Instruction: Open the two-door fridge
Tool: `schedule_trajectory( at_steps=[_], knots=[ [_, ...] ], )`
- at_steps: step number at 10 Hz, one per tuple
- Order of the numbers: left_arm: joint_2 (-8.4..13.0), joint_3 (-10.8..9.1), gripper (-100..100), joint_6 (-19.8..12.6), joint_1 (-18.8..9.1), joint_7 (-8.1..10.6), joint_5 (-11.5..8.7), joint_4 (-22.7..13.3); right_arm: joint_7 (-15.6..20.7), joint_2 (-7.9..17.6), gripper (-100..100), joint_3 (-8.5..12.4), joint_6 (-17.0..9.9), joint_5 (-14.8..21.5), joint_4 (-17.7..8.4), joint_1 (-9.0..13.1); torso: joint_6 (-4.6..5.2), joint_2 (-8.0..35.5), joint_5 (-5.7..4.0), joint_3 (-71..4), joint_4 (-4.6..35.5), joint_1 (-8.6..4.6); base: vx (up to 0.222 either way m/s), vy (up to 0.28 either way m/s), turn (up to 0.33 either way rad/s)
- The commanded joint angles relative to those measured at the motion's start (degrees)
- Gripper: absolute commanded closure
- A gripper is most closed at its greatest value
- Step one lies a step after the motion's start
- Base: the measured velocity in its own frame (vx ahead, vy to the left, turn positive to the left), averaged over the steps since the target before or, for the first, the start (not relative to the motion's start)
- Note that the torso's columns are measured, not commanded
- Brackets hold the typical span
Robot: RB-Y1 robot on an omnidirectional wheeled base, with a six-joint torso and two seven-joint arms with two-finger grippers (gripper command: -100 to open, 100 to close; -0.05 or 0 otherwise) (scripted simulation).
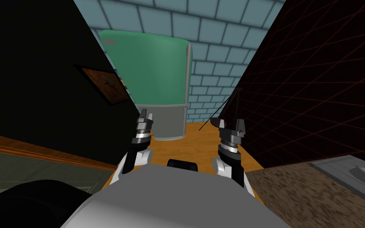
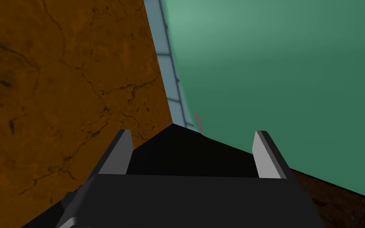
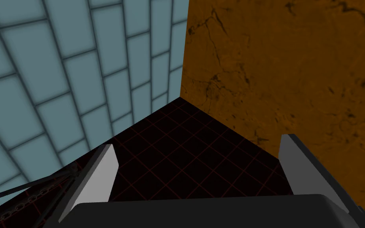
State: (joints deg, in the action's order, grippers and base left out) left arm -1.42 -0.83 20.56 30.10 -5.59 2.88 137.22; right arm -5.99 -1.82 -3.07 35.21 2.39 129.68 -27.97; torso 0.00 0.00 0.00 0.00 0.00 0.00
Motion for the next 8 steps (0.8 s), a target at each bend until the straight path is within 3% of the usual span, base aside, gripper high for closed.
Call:
schedule_trajectory(
  at_steps=[1,8],
  knots=[
    [0.00,0.00,0,0.00,0.00,0.00,0.00,0.00,0.00,0.00,0,0.00,0.00,0.00,0.00,0.00,0.00,2.32,0.00,-4.67,2.35,0.00,0.000,0.000,0.000],
    [0.00,0.00,0,0.01,0.00,0.00,0.00,0.02,0.00,0.00,0,0.00,0.00,0.00,0.02,0.00,0.00,31.16,0.00,-62.27,31.14,0.00,0.000,0.000,0.000]
  ],
)
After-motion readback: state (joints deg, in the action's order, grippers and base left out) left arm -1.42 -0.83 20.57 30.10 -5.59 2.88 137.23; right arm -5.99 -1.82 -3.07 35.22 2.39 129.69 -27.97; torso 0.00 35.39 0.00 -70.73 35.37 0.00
